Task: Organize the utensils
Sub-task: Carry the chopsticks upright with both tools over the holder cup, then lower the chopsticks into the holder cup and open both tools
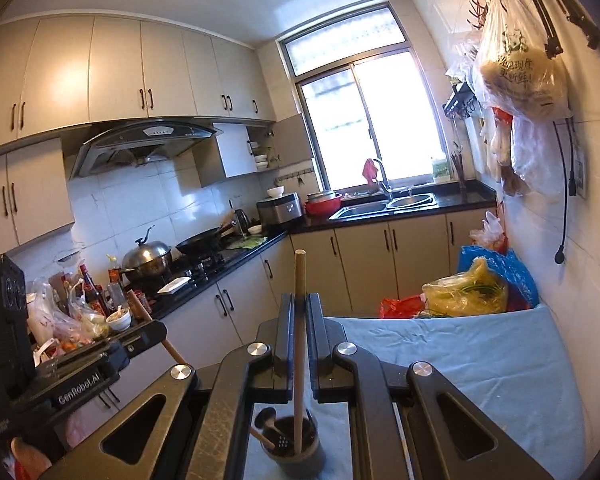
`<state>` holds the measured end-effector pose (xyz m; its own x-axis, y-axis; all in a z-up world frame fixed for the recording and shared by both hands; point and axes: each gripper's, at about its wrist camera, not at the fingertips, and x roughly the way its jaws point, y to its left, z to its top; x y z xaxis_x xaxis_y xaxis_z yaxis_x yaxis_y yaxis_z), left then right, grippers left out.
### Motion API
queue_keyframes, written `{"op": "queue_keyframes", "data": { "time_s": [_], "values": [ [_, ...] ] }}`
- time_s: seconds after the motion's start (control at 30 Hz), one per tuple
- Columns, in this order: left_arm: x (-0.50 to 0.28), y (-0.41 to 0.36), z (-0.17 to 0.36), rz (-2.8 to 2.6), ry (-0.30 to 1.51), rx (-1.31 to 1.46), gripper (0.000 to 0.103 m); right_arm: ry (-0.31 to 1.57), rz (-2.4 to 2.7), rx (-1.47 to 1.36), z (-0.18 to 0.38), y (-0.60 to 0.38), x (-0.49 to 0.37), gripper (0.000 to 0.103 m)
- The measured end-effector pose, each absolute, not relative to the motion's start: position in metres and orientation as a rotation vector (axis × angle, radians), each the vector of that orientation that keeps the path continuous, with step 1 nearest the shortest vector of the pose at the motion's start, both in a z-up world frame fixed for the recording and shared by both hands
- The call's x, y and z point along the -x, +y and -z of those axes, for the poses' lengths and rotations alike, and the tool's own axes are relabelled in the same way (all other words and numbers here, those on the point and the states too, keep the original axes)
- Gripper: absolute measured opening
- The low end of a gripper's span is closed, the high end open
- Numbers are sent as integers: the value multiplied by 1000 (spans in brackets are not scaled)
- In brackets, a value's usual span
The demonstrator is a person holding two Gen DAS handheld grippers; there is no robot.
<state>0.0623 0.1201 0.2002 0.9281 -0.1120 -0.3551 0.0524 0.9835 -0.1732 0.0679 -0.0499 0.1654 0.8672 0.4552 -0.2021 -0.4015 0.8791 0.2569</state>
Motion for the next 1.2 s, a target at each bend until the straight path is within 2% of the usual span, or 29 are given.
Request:
{"op": "queue_keyframes", "data": {
  "time_s": [0.5,1.2],
  "values": [
    [-101,140,-131,37,480,186,6,401,-425,-177,-96,-15,-124,6],
    [-103,140,-105,56,528,180,6,559,-472,-194,-47,-12,-142,7]
  ]
}}
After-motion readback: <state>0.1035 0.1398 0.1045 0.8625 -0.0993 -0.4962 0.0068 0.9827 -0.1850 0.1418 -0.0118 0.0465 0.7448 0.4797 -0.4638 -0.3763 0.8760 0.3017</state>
